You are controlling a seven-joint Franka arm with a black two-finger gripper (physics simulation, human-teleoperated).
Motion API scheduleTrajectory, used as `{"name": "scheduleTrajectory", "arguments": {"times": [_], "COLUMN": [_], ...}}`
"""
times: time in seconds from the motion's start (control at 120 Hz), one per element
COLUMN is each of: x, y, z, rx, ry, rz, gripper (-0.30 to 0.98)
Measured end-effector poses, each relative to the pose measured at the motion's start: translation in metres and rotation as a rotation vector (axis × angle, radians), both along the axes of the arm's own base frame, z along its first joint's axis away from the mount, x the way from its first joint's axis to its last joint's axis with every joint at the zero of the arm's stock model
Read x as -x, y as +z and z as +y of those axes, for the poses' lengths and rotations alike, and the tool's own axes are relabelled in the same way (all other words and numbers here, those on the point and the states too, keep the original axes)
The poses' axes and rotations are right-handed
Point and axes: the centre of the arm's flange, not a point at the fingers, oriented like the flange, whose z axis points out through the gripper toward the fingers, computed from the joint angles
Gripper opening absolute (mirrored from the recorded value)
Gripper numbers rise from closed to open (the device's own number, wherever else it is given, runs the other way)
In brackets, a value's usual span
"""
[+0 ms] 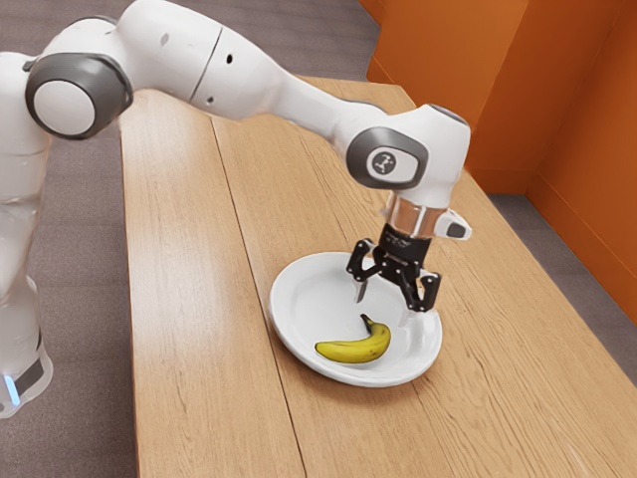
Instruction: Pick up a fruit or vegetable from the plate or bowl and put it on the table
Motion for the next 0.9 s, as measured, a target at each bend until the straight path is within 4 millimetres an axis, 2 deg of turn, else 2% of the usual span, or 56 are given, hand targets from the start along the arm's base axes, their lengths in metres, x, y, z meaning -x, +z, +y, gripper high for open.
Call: {"name": "scheduleTrajectory", "arguments": {"times": [0.192,0.35,0.692,0.9], "x": [0.021,0.026,0.024,0.019], "y": [-0.009,-0.019,-0.022,-0.033], "z": [-0.002,0.0,-0.011,-0.018], "rx": [-0.024,-0.032,-0.029,-0.029], "ry": [0.021,0.045,0.064,0.074], "rz": [0.027,0.04,0.015,0.009], "gripper": [0.63,0.63,0.63,0.63]}}
